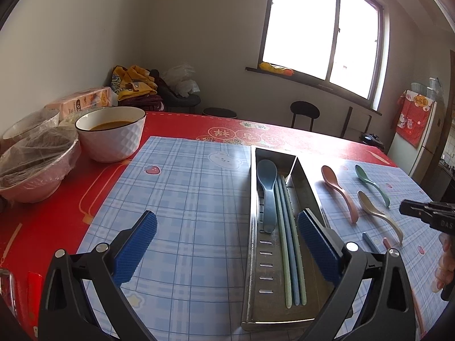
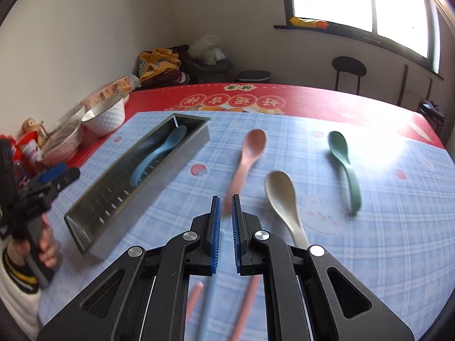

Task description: Organize utensils

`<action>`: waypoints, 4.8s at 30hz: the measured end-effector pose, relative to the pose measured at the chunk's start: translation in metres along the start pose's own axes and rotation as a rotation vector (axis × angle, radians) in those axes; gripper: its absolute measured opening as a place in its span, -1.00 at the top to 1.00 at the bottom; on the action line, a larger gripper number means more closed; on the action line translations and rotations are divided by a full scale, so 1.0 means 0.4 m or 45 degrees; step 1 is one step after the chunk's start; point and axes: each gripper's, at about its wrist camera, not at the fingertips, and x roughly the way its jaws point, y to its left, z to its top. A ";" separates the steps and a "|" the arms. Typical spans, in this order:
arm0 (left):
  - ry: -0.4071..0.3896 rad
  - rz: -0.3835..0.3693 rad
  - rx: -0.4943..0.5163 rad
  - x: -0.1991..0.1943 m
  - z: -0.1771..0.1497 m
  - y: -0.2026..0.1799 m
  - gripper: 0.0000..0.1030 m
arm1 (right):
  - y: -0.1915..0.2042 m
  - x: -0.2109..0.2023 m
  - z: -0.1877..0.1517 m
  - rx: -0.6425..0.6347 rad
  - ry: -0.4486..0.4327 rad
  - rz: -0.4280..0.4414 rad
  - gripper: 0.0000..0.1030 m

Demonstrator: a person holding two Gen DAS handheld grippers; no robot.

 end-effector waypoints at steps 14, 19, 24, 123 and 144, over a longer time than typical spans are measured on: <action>0.178 -0.168 0.214 -0.157 -0.046 -0.309 -0.09 | -0.135 -0.080 -0.168 0.106 0.021 -0.044 0.83; 0.396 -0.311 0.252 -0.134 -0.145 -0.429 0.12 | -0.140 -0.097 -0.178 0.113 -0.026 -0.023 0.83; 0.526 -0.328 0.291 -0.092 -0.213 -0.492 0.34 | -0.140 -0.102 -0.181 0.121 -0.043 0.009 0.83; 0.255 -0.210 0.025 -0.058 -0.166 -0.329 0.88 | -0.124 0.126 -0.007 0.024 0.097 -0.020 0.72; 0.202 -0.262 -0.065 -0.098 0.023 -0.222 0.89 | -0.154 0.095 -0.003 0.092 0.019 -0.006 0.72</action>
